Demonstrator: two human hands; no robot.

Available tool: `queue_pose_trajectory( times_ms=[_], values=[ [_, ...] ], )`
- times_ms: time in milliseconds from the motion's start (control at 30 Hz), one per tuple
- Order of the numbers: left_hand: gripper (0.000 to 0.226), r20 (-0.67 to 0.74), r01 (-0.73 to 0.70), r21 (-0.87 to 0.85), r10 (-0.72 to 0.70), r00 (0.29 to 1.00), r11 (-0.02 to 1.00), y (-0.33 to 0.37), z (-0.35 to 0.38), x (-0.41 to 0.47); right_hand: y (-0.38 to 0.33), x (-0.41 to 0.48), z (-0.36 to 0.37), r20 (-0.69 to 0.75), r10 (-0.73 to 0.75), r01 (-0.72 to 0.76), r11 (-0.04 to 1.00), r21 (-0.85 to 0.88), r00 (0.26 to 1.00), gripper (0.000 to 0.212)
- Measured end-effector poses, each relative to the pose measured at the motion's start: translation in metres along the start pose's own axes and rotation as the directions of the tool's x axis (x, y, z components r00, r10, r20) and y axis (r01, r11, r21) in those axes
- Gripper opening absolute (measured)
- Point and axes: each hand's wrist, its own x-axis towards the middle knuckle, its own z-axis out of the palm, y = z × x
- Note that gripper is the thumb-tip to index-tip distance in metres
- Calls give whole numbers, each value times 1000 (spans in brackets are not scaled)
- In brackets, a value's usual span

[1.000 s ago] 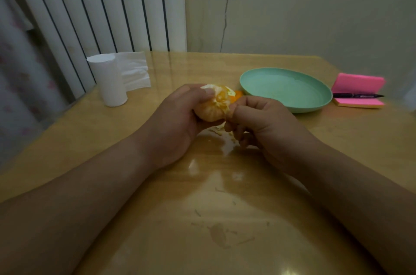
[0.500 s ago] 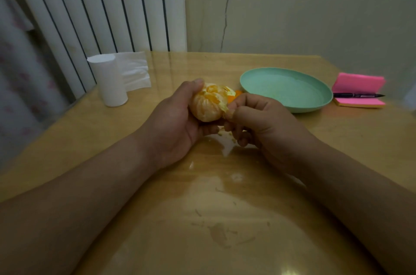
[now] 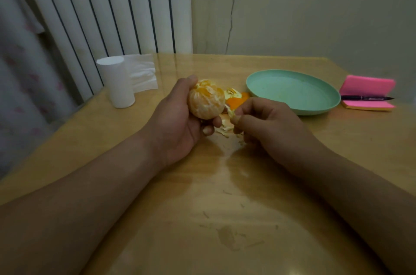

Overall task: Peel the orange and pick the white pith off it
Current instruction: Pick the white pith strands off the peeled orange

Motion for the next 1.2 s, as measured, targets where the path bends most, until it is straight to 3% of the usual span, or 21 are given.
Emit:
queue_pose_trajectory(
  times_ms=[133,267,400,567,667,833,933,1000,1200],
  values=[
    [55,-15,-8,12,8,1000,1000,-1,-2,2,6,1,-1,-35,-149,123,911,-394,988,9],
    [51,-83,-12,-6,11,996,1000,-1,-6,5,6,3,-4,-30,-212,148,769,-622,977,18],
    [44,-125,-50,5,51,991,999,1,-7,6,5,4,-10,-23,-202,142,760,-634,979,8],
    [42,-132,-61,26,64,989,998,0,-8,6,10,9,-14,66,-204,185,646,-741,977,12],
    [43,-130,-63,33,66,989,997,-1,-6,5,6,10,-14,69,-241,210,630,-748,968,4],
    [42,-122,-65,66,73,990,996,-3,-3,4,4,10,-16,69,-286,240,624,-744,956,23],
    [42,-128,-67,81,77,989,995,-4,-2,3,7,12,-15,91,-262,238,611,-755,961,7],
    [43,-135,-59,93,71,988,994,-5,-2,2,8,13,-13,108,-268,254,601,-758,957,10],
    [38,-120,-78,142,95,988,987,-7,-1,1,3,8,-7,-127,-343,217,797,-563,931,15]
  ],
)
